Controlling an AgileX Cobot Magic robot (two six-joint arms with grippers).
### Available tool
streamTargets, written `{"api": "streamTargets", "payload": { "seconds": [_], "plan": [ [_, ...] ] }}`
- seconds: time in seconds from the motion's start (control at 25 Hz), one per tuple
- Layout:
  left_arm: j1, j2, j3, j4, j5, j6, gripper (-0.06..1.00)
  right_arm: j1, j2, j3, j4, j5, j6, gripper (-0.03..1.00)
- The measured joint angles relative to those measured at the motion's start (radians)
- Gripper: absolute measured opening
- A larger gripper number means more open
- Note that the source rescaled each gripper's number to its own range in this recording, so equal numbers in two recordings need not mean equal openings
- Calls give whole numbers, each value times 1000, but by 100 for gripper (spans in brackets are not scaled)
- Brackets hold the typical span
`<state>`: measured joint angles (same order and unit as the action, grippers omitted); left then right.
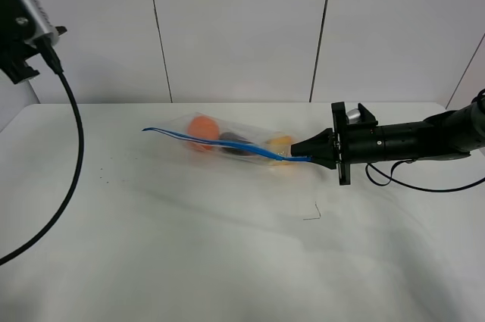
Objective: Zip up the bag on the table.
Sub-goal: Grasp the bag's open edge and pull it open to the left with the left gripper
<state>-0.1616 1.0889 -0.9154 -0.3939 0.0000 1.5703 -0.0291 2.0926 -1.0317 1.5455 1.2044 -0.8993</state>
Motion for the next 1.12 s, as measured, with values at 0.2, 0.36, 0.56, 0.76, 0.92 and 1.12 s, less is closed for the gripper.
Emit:
{"api": "streamTargets", "payload": {
  "seconds": [0.2,0.36,0.56,0.76,0.92,1.12],
  "plan": [
    [-182,81,0,2,-116,23,100,0,0,0,-1,0,0,0],
    [-331,168,0,26,-193,27,100,0,0,0,-2,0,0,0],
    [-507,296,2,33,-308,27,100,0,0,0,-2,0,0,0],
    [-667,417,66,33,-515,27,100,0,0,0,-2,0,0,0],
    [-751,534,99,58,-567,26,100,0,0,0,-2,0,0,0],
    [-765,671,100,152,-759,-2,100,0,0,0,-2,0,0,0]
  ]
}}
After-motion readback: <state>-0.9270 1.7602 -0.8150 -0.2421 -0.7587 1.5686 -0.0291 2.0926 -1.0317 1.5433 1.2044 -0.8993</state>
